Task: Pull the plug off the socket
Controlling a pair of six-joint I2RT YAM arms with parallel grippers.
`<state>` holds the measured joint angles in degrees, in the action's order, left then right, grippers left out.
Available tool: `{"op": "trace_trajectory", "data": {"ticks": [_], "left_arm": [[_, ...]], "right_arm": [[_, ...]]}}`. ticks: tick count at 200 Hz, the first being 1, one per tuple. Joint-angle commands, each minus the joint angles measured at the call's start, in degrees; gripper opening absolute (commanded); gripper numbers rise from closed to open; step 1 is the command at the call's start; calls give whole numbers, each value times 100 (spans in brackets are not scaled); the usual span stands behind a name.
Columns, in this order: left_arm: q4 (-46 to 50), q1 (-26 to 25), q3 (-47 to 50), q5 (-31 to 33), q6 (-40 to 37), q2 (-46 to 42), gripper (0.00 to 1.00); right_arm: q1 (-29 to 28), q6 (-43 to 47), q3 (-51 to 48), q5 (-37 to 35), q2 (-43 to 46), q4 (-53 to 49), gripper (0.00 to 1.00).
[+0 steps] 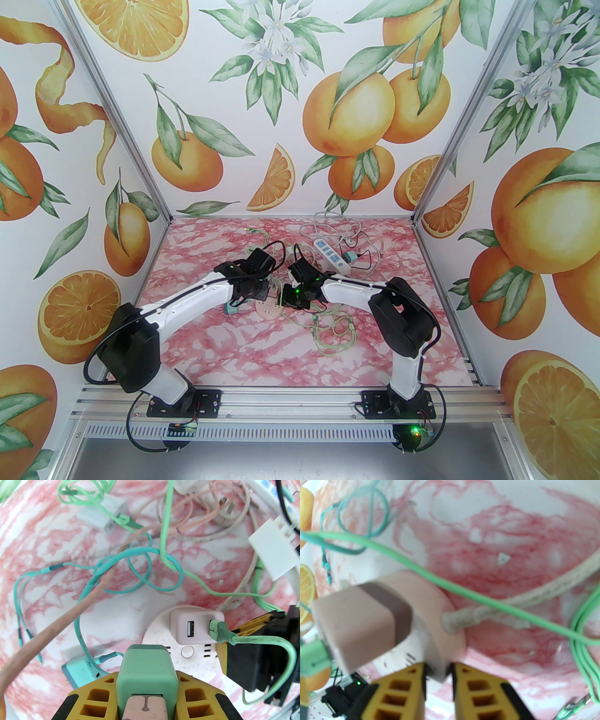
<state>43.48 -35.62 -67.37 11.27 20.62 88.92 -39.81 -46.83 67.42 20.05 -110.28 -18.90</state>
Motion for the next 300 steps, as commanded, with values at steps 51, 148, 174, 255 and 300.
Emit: {"op": "trace_trajectory", "data": {"ticks": [51,148,174,255,300], "left_arm": [[-569,1891,638,-2108,314,-1167,20],[-120,2902,924,-754,-868,-377,23],[-83,2896,702,-328,-906,227,23],[299,2871,-294,-564,-1000,1243,50],[396,2874,-354,-1006,-881,837,73]], "right_arm": [[24,106,-404,-1143,-585,-1211,23],[26,108,-416,-1135,-541,-1182,22],[24,108,-413,-1170,-521,-1193,22],[22,12,-537,-1171,-405,-1073,25],[25,65,-455,-1057,-184,-895,29]]}}
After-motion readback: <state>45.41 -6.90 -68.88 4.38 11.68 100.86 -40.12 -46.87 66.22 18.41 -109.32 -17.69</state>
